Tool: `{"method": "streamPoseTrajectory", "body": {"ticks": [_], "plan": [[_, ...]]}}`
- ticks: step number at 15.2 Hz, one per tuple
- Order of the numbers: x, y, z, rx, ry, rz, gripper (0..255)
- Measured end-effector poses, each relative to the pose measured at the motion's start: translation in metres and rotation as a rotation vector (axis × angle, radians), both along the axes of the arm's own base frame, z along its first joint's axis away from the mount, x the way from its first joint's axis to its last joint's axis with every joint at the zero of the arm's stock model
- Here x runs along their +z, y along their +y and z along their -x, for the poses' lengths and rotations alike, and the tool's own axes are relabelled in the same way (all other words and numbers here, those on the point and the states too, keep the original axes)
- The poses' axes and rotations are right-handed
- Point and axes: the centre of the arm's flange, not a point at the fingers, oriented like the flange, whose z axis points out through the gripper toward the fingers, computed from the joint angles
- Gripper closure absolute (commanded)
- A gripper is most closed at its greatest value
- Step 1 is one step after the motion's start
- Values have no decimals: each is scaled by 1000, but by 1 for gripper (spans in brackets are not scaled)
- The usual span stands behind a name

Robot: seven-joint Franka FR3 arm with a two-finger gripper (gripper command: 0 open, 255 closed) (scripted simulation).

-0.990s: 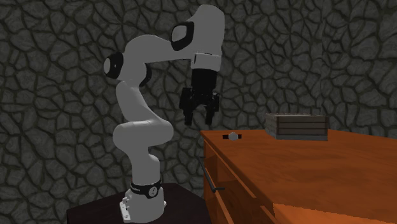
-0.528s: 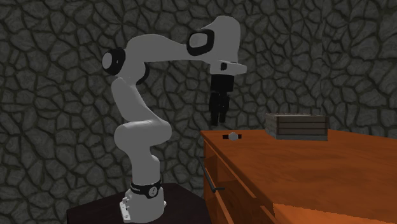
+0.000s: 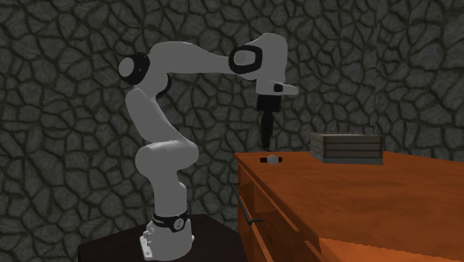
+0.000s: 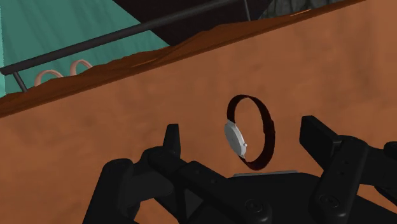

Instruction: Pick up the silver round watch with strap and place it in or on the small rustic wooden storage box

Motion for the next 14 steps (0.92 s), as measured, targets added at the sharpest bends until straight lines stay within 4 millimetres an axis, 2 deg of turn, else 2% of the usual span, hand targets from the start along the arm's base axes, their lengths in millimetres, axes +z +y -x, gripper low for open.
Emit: {"method": "streamPoseTrajectory", "body": {"ticks": [6, 12, 13, 14], "plan": [[-29, 3, 4, 9, 1, -2, 0], [-33, 3, 4, 9, 1, -3, 0], [-33, 3, 4, 9, 1, -3, 255], [-33, 3, 4, 9, 1, -3, 255]]}}
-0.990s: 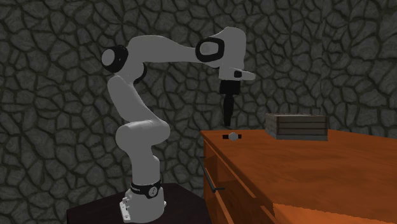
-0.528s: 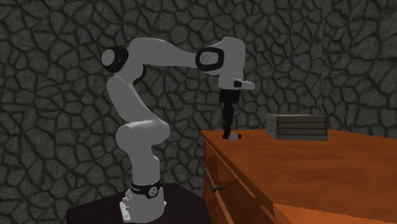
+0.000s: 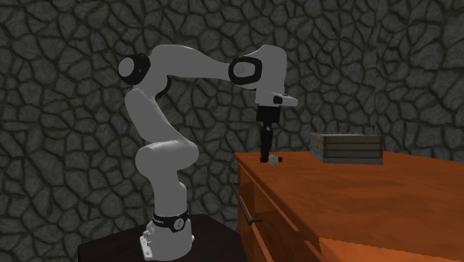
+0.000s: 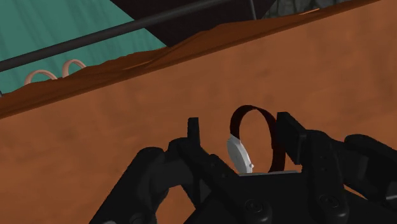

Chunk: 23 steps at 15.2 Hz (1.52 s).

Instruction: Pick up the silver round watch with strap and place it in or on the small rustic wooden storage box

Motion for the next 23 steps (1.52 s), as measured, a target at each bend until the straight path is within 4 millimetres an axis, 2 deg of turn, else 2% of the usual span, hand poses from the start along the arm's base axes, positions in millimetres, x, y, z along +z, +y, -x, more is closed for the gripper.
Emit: {"method": "streamPoseTrajectory", "body": {"ticks": [10, 23], "plan": [[2, 0, 0, 0, 0, 0, 255], [68, 1, -1, 0, 0, 0, 255]]}}
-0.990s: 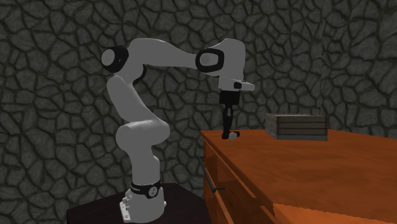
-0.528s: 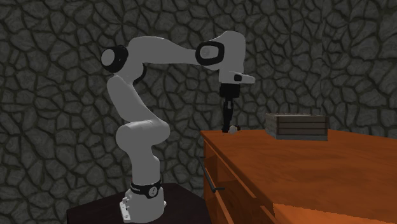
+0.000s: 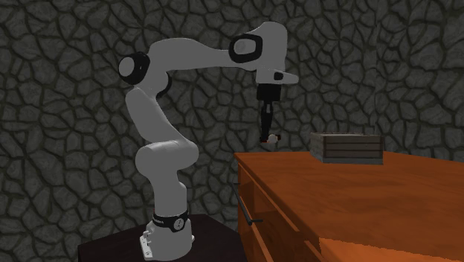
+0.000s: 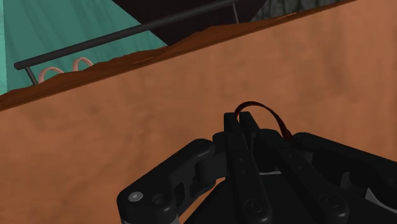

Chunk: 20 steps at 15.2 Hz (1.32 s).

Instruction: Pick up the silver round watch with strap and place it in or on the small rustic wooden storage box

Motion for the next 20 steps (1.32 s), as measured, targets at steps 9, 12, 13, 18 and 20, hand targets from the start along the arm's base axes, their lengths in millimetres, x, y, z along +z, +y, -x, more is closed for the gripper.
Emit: {"method": "streamPoseTrajectory", "body": {"ticks": [9, 12, 13, 18, 20], "plan": [[49, 0, 0, 0, 0, 0, 255], [64, -1, 1, 0, 0, 0, 255], [69, -1, 0, 0, 0, 0, 255], [95, 0, 1, 0, 0, 0, 255], [102, 4, -2, 0, 0, 0, 255]]}}
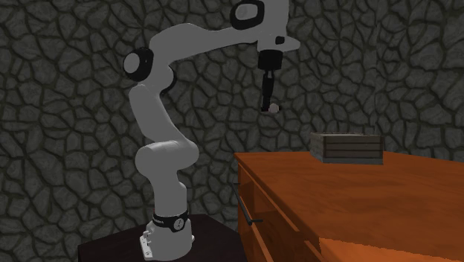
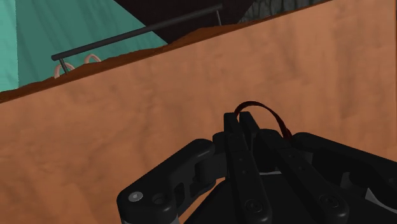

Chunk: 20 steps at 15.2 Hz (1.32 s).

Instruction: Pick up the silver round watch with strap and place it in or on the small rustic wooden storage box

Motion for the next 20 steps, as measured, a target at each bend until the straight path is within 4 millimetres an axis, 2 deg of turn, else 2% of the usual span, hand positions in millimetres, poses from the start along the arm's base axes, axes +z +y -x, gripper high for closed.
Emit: {"method": "streamPoseTrajectory", "body": {"ticks": [6, 20], "plan": [[8, 64, -30, 1, 0, 1, 255], [18, 233, -109, 5, -1, 0, 255]]}}
